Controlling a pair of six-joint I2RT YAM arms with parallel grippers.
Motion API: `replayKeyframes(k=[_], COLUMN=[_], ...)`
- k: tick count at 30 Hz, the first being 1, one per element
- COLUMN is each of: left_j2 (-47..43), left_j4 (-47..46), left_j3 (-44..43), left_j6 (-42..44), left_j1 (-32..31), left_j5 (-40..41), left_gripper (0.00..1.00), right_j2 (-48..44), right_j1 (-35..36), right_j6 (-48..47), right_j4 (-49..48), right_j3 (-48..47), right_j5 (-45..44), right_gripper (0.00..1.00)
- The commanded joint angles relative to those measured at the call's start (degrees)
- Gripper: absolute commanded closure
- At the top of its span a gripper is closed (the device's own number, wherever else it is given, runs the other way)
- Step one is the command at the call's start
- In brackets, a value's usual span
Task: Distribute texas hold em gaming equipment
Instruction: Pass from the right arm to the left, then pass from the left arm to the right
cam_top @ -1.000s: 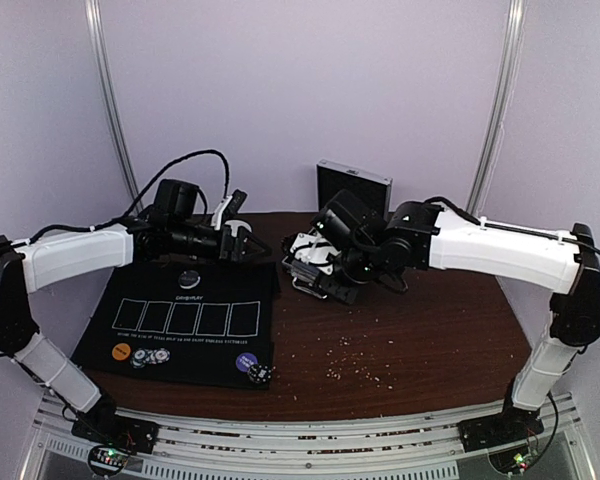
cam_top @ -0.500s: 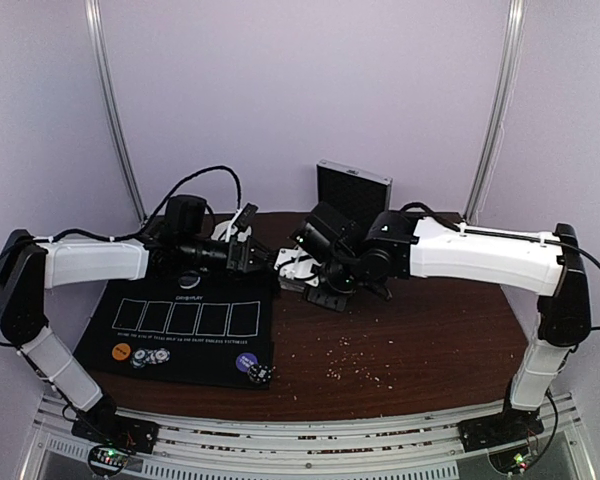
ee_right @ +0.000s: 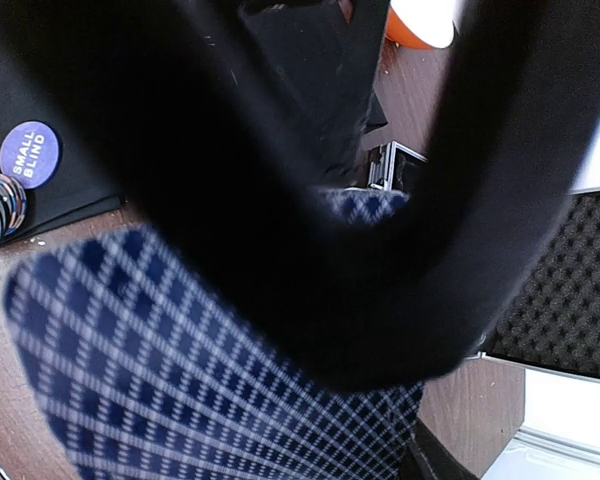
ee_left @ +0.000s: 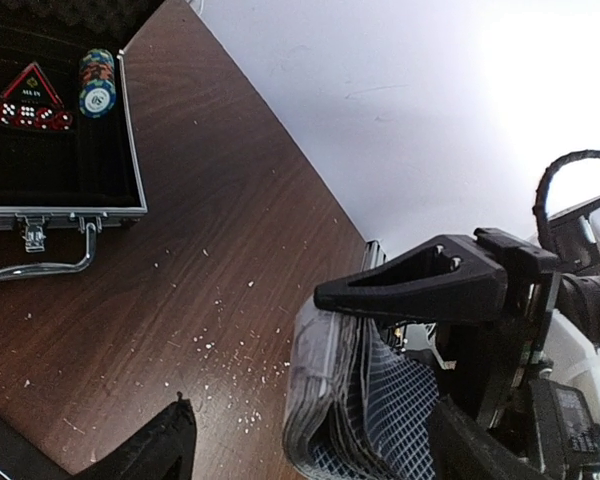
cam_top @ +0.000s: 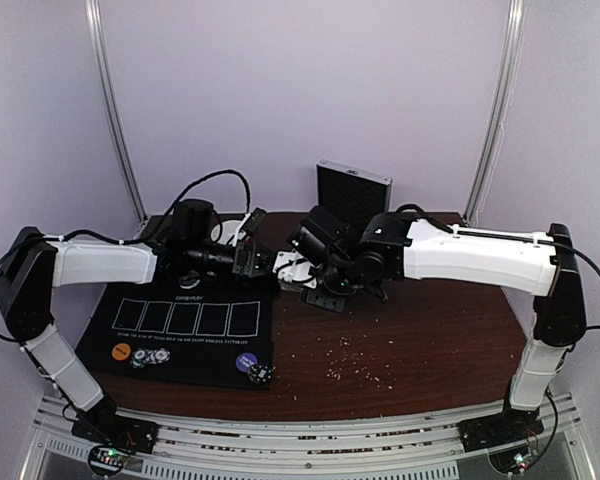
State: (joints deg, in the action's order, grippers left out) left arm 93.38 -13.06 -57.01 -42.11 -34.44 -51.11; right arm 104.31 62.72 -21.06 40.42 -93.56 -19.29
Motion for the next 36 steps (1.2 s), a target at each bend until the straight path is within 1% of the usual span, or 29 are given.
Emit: replayKeyframes(k=[1, 5, 7, 12, 15, 18, 20, 23, 24, 25, 26, 27, 28, 29, 36], left_j2=[1.60, 2.40, 2.64, 3.26, 2.94, 2.38, 1.87, 1.31, 1.20, 1.03, 0.95, 0.83, 0.71, 0.61, 0.16], left_j4=[-1.20, -2.91, -3.34, -2.81, -3.12, -3.89, -3.88, -3.95, -3.94, -3.80, -3.29, -2.76, -2.11, -1.70, 0.25], left_j3=[0.28, 0.13, -0.26, -0.58, -0.48, -0.49, -0.48, -0.49, -0.39, -0.38, -0.42, -0.48, -0.55, -0.61, -0.74], left_j6=[0.74, 0.00, 0.20, 0.40, 0.49, 0.59, 0.95, 0.98, 1.10, 1.34, 1.80, 2.30, 2.90, 3.35, 5.34], left_j1=[-1.24, -1.80, -2.47, -3.13, -3.26, -3.18, -3.20, -3.23, -3.23, -3.22, -3.23, -3.24, -3.19, -3.24, -3.25], left_j5=[-1.71, -2.26, -2.84, -4.03, -5.52, -7.43, -7.89, -7.84, -7.86, -7.63, -7.42, -7.07, -6.74, -6.52, -6.51], left_gripper=[0.19, 0.24, 0.29, 0.49, 0.63, 0.84, 1.00, 1.00, 1.00, 1.00, 1.00, 1.00, 1.00, 1.00, 1.00], right_j2=[0.84, 0.80, 0.81, 0.90, 0.84, 0.55, 0.65, 0.61, 0.54, 0.42, 0.04, -0.37, -1.11, -1.75, -5.47], right_j1=[0.49, 0.93, 1.18, 1.29, 1.32, 1.35, 1.27, 1.35, 1.31, 1.32, 1.35, 1.34, 1.26, 1.13, -0.80], right_j6=[-0.37, -0.77, -1.08, -2.00, -2.21, -2.47, -2.56, -2.36, -2.14, -1.76, -1.40, -0.99, -0.59, -0.30, 2.62], right_j4=[0.14, -0.34, -0.91, -2.37, -3.16, -4.23, -4.51, -4.64, -4.57, -4.61, -4.76, -5.14, -5.74, -6.27, -12.15], right_j3=[-2.17, -2.42, -2.34, -2.16, -1.92, -1.40, -1.24, -1.12, -0.96, -0.70, -0.17, 0.93, 1.98, 3.14, 8.67], right_j5=[-2.89, -3.05, -3.50, -4.61, -5.19, -6.16, -6.43, -6.52, -6.50, -6.51, -6.55, -6.46, -5.79, -4.57, 2.02], right_gripper=[0.53, 0.53, 0.53, 0.53, 0.53, 0.53, 0.54, 0.54, 0.51, 0.46, 0.36, 0.24, 0.09, 0.01, 0.00])
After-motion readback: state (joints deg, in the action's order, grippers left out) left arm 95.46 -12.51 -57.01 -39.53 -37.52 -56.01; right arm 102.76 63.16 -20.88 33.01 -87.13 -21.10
